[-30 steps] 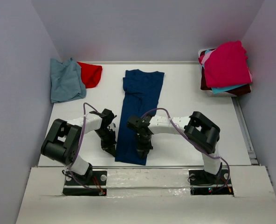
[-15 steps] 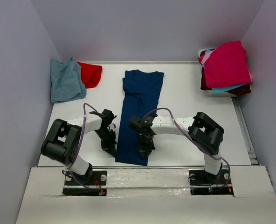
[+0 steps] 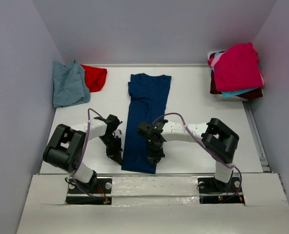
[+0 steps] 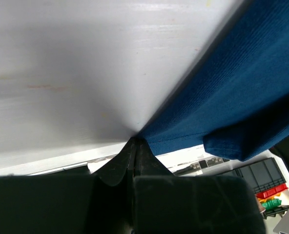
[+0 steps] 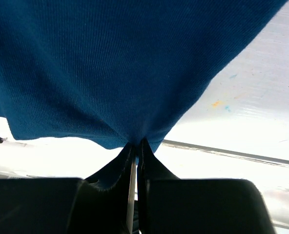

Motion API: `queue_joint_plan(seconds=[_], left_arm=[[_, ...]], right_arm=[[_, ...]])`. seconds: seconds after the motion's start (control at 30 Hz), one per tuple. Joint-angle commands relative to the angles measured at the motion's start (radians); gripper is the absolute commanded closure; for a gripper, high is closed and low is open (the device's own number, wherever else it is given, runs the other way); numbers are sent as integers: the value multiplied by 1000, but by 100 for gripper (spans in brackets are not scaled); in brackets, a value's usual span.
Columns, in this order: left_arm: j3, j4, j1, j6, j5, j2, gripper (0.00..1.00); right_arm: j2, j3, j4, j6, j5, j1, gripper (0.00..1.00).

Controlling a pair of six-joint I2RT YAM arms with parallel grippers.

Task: Fold and stack the t-shirts
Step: Fold the tshirt

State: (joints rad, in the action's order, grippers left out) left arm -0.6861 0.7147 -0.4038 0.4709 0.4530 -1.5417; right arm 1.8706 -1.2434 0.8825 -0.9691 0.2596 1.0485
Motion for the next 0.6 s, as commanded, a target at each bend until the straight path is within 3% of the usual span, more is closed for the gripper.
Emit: queue_joint_plan(seconds=[0.0, 0.57], left_arm=[[20, 6, 0, -21, -28, -17, 94], [16, 9, 0, -20, -33, -20, 94]], right_arm=[[-54, 15, 68, -8, -33, 13, 93], [-83, 42, 85, -20, -43, 13, 93]])
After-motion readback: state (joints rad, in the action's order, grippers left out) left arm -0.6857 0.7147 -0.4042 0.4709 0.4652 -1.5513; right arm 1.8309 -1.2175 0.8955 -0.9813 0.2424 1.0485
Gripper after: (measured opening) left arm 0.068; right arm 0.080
